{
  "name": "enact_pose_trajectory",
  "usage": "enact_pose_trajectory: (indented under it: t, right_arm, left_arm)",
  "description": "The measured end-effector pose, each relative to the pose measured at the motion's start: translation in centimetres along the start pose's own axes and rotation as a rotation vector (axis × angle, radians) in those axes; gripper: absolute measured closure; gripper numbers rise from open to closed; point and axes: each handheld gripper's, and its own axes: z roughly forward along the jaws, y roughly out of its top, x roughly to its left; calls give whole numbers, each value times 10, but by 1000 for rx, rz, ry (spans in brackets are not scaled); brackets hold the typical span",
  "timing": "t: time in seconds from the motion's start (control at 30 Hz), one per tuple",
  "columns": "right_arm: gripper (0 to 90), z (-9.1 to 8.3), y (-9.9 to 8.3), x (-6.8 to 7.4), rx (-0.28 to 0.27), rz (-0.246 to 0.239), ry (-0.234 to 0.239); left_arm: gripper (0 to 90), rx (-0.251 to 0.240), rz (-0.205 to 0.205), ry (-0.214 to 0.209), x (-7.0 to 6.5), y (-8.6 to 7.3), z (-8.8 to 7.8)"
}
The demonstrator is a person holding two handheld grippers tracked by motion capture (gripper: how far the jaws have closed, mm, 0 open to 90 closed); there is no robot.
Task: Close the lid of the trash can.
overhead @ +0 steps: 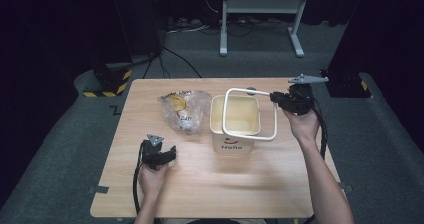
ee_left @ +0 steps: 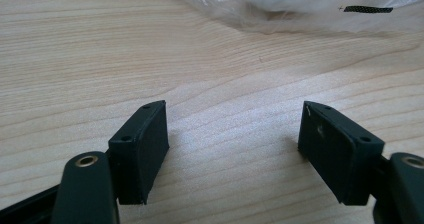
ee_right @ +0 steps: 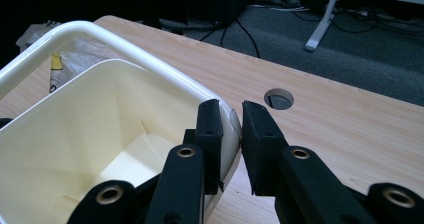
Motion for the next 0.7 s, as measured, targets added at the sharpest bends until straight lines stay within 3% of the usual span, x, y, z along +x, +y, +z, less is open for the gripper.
enact_pose_trajectory:
  t: [0.7]
  right_arm:
    - [790,6,6,2,2,-5,4]
  left_arm:
    - [281,0,0,0,0,0,0]
